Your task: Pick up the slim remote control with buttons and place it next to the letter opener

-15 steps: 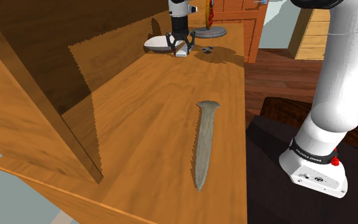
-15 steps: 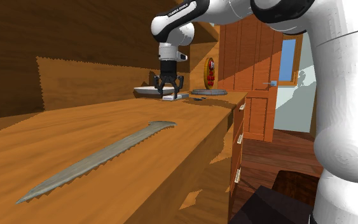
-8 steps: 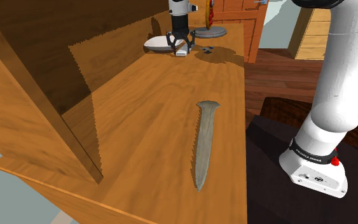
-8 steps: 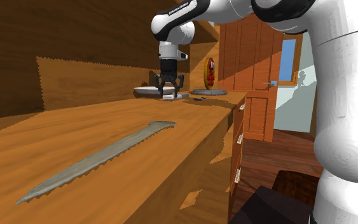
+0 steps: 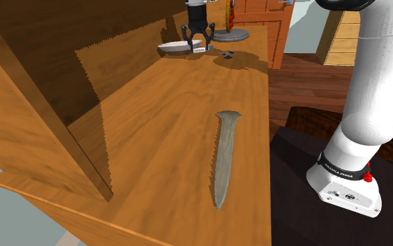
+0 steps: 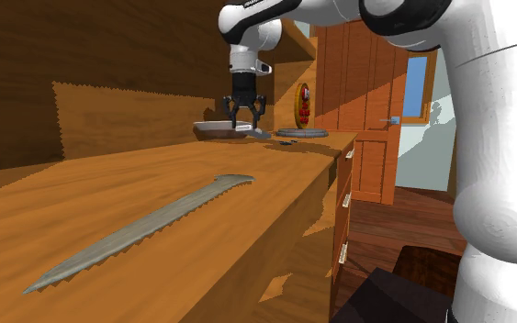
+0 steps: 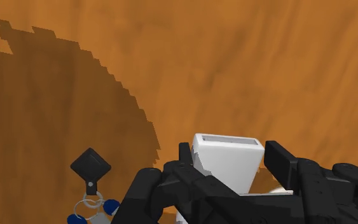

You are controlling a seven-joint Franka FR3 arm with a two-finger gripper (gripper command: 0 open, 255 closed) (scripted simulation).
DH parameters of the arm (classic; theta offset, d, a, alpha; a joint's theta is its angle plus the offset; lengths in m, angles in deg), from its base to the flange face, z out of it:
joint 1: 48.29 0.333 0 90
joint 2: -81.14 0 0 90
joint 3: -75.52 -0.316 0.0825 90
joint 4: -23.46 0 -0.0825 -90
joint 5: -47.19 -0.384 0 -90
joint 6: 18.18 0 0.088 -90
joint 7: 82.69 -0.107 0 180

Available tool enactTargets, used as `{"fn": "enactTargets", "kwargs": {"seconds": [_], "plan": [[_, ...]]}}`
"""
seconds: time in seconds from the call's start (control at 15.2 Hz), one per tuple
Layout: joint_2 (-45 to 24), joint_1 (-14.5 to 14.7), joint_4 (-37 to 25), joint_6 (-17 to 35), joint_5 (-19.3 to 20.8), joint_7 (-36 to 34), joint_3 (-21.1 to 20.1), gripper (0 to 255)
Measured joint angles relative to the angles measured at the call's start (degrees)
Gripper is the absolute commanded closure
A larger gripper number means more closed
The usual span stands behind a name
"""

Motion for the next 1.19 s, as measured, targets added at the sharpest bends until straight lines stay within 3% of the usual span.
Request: {"fn": "enactTargets", "kwargs": {"seconds": [0.53, 0.79, 1.06, 1.12, 1.19], "plan": [[-2.4, 0.3, -6.8, -6.6, 0.0, -0.6, 0.1, 255], [1.7, 2.3, -0.9, -5.0, -0.2, -4.1, -0.8, 255], [2.0, 2.5, -0.5, -5.3, 0.1, -9.4, -2.7, 255], [4.6, 3.8, 3.2, -3.6, 0.1, -10.7, -3.9, 255], [3.8, 4.9, 2.0, -4.5, 0.0, -12.3, -4.8, 255]]}}
